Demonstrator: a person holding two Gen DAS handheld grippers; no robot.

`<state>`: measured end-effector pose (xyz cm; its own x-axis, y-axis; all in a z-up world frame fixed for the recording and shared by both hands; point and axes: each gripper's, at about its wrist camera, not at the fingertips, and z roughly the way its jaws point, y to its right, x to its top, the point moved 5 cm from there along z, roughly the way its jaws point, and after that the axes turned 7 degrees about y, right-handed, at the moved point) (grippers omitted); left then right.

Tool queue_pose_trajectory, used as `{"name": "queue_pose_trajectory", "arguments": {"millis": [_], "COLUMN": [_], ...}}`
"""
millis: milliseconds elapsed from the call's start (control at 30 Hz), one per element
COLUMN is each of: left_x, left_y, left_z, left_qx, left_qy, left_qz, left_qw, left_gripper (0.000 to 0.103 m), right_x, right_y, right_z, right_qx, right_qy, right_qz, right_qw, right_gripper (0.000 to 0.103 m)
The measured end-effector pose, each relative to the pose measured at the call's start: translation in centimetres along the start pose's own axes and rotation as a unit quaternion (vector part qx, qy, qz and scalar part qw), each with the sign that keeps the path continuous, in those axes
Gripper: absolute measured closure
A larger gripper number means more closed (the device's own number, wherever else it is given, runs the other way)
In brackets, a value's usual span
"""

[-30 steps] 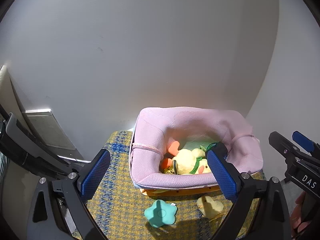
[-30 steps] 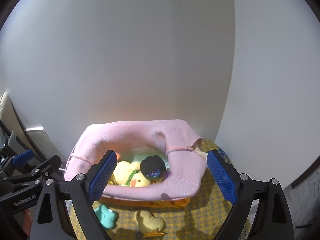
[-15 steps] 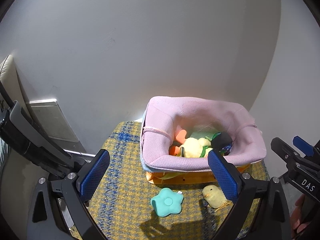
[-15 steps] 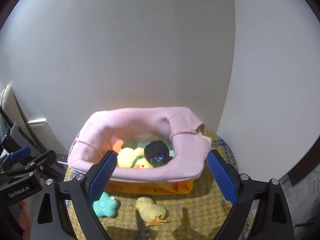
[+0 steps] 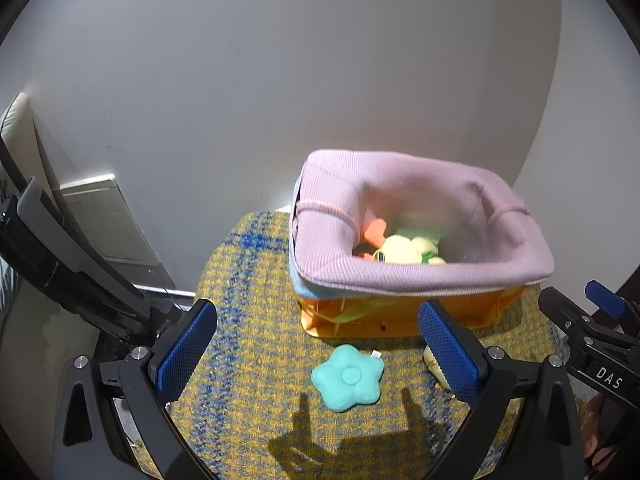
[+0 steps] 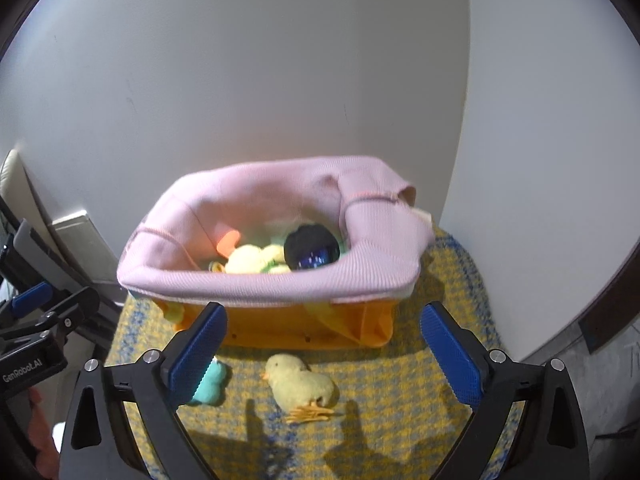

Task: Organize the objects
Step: 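Withdraw both open tools from the crate toward the star cushion and chick, then grasp the yellow plush chick with the right tool while the left tool grasps the teal star cushion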

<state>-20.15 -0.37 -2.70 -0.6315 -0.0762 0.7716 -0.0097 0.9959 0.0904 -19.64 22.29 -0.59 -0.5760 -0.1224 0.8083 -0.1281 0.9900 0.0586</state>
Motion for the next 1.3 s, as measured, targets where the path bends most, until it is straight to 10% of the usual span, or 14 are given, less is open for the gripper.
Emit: {"name": "queue_pose_trajectory", "arguments": {"millis": [1300], "left_x": [-12.2], "left_y": [1.4], "left_z": [8.5], "left_qx": [0.001], "left_qy": [-0.064], "left_qz": [0.033], "left_qw": [0.9974], "left_gripper": [0.0], "right_x": [-11.5], "right_y": [-1.0], "right_z": [8.6], "right_qx": [0.015], "right_qy": [-0.092], "right_qz": [-0.056], "right_qw": [0.994], "right_gripper": [0.005]}}
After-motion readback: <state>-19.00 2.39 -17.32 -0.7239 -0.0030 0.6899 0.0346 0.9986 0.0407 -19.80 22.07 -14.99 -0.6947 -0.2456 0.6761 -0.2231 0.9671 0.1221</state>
